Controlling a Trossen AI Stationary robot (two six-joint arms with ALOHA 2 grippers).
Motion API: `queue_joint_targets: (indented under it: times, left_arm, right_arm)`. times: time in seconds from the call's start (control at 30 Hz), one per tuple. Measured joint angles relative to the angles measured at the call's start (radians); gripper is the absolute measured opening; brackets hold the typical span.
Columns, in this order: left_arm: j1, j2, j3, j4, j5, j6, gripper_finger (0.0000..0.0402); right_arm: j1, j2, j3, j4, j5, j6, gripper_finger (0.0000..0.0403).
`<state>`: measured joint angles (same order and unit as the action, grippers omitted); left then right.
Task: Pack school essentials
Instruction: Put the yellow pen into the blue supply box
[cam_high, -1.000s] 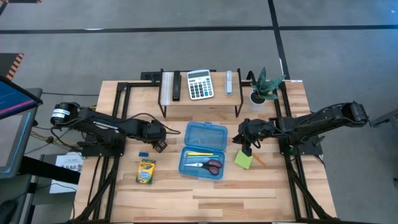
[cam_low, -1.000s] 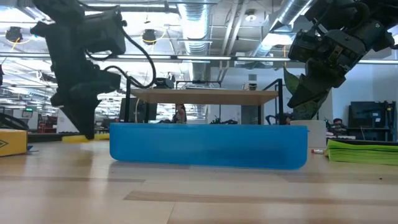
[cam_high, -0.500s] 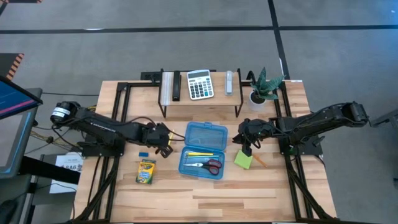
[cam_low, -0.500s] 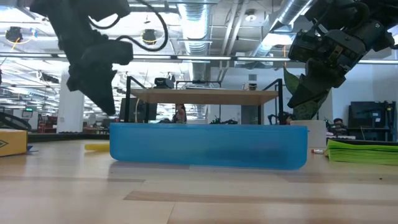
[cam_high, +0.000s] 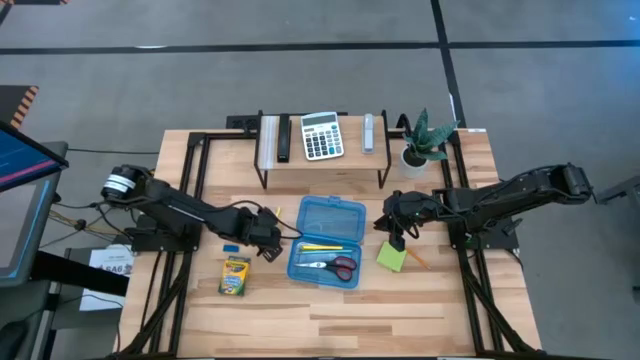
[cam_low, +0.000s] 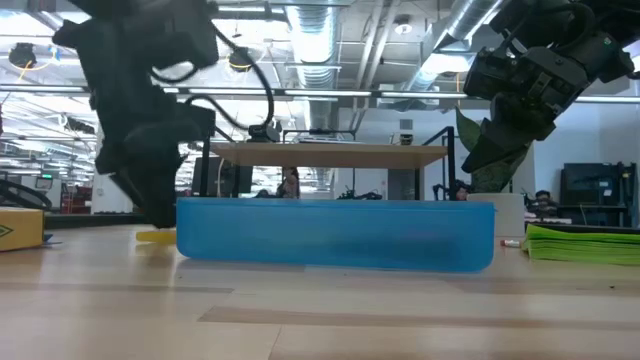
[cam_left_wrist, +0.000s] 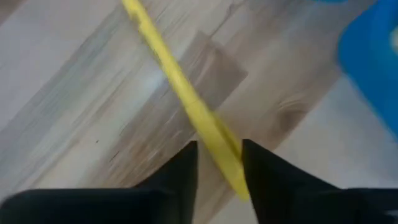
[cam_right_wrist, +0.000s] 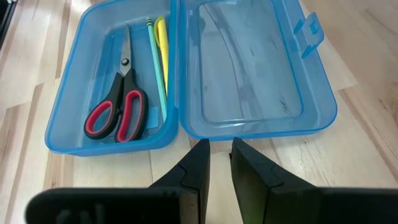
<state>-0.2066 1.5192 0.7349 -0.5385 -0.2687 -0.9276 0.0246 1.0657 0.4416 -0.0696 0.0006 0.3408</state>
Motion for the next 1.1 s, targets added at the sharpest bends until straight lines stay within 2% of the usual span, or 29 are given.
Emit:
queue_joint_targets:
  times: [0.2,0.37,0.5,0.77,1.1]
  left_arm:
    - [0.000,0.076,0.005,0.033,0.032,-0.015,0.0189]
    - [-0.001,0.107,0.009,0.014,0.029,-0.047,0.0197]
    - [-0.001,0.104,0.007,0.019,0.026,-0.049,0.0162]
    - [-0.001,0.103,0.007,0.031,0.040,-0.030,0.0022]
    - [0.000,0.087,0.037,-0.006,0.025,0.028,0.0007]
  right_arm:
    - [0.000,0.000,0.000,0.000,0.000,-0.002,0.0088]
    - [0.000,0.000,0.000,0.002,0.000,-0.002,0.0088]
    - [0.000,0.000,0.000,0.002,0.000,-0.002,0.0088]
    - [0.000,0.000,0.000,0.000,0.000,-0.001,0.0088]
    - [0.000,0.000,0.000,0.000,0.000,0.001,0.0088]
